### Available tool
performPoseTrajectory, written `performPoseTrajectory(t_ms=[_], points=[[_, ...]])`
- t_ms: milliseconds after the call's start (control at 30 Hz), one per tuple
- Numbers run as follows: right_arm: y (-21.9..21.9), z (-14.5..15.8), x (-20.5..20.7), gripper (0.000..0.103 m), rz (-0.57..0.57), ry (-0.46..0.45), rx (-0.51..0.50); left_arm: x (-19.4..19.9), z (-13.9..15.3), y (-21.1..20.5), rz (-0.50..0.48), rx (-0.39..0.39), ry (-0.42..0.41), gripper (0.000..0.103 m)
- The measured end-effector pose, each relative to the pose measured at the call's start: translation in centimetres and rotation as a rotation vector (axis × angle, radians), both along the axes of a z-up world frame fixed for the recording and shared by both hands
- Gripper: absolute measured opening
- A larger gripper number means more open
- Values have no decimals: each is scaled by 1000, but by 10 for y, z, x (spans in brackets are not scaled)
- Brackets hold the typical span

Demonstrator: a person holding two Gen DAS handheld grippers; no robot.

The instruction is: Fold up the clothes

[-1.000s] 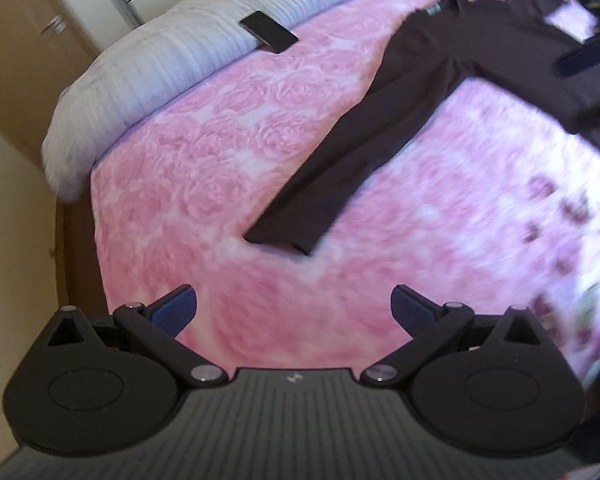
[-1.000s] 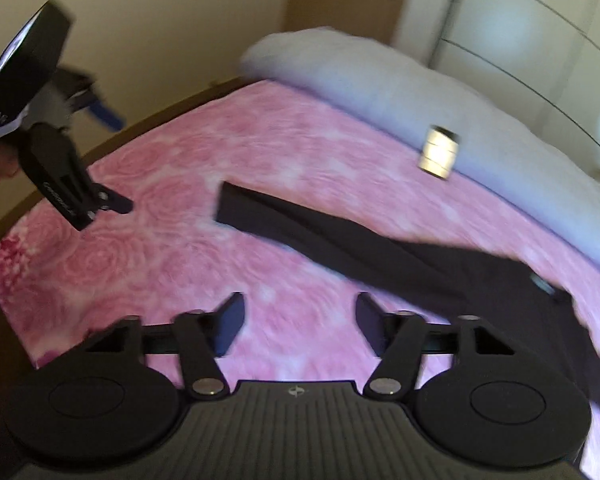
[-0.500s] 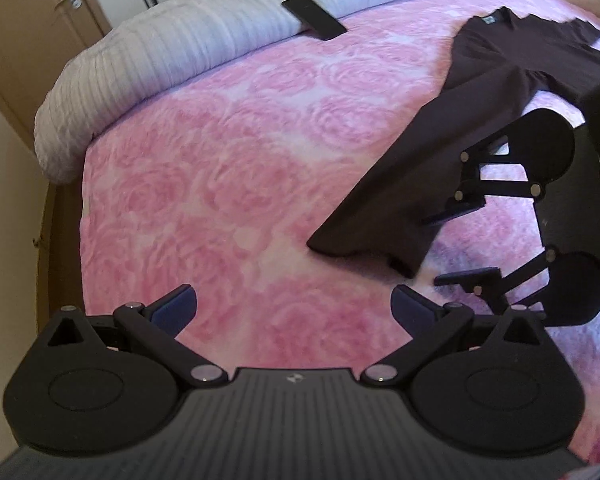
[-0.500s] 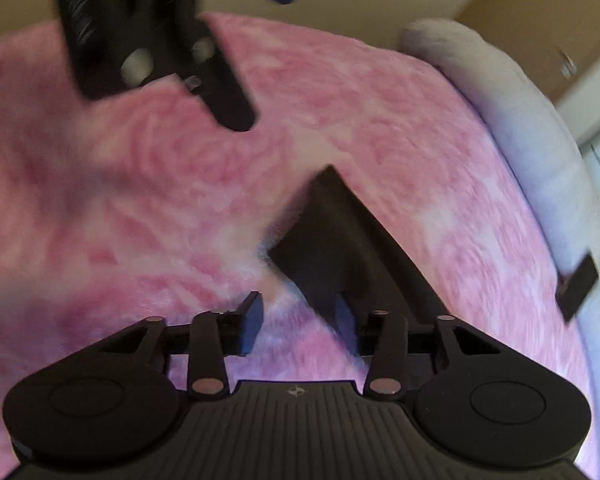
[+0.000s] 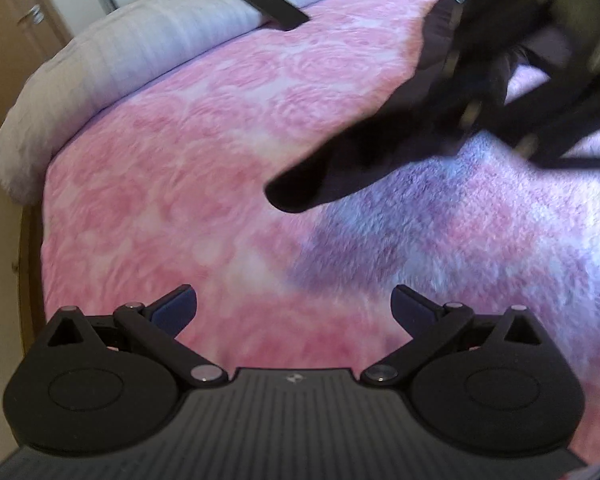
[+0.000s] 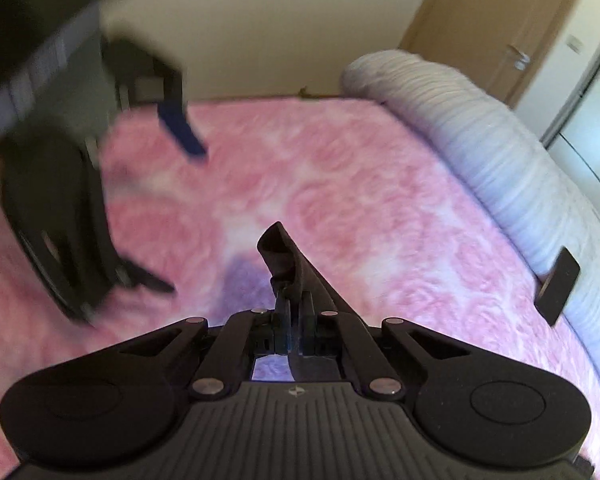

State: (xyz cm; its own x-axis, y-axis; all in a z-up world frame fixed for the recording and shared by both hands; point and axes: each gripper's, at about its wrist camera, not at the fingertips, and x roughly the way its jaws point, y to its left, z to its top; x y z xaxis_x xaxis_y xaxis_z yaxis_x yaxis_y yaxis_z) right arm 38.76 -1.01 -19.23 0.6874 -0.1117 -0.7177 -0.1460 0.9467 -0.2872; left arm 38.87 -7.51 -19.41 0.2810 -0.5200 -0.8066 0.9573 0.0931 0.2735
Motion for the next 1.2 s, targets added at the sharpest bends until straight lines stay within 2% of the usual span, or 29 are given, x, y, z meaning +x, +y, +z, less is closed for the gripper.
performPoseTrajectory(t_ms=[100,200,500,667,800,900,1000,1100,1200], points=[[-11,22,-11,0,-44,-13,34,0,2,-24,-46,-26,-16,102],[-26,40,-20,0,-116,-31,88,3,19,-48,-60,-88,-5,102],[-131,114,-79,0,-529,-191,277,-17,91,-136,-96,-269,11,102],[-233,151,-154,0,-767,-365,336,-59,108,-170,-150,-271,5,102],[-312,169,-237,0,-955,-504,300,-102,104,-181,-165,-212,10,102],[-365,158,-310,1,-1108,-548,292,-138,89,-194,-146,-143,21,102],[-412,121,-373,2,-1232,-512,364,-171,64,-213,-130,-78,44,102],[-447,82,-416,2,-1262,-427,400,-201,34,-237,-132,-14,46,102],[-475,49,-431,2,-1240,-332,453,-219,11,-265,-126,31,59,102]])
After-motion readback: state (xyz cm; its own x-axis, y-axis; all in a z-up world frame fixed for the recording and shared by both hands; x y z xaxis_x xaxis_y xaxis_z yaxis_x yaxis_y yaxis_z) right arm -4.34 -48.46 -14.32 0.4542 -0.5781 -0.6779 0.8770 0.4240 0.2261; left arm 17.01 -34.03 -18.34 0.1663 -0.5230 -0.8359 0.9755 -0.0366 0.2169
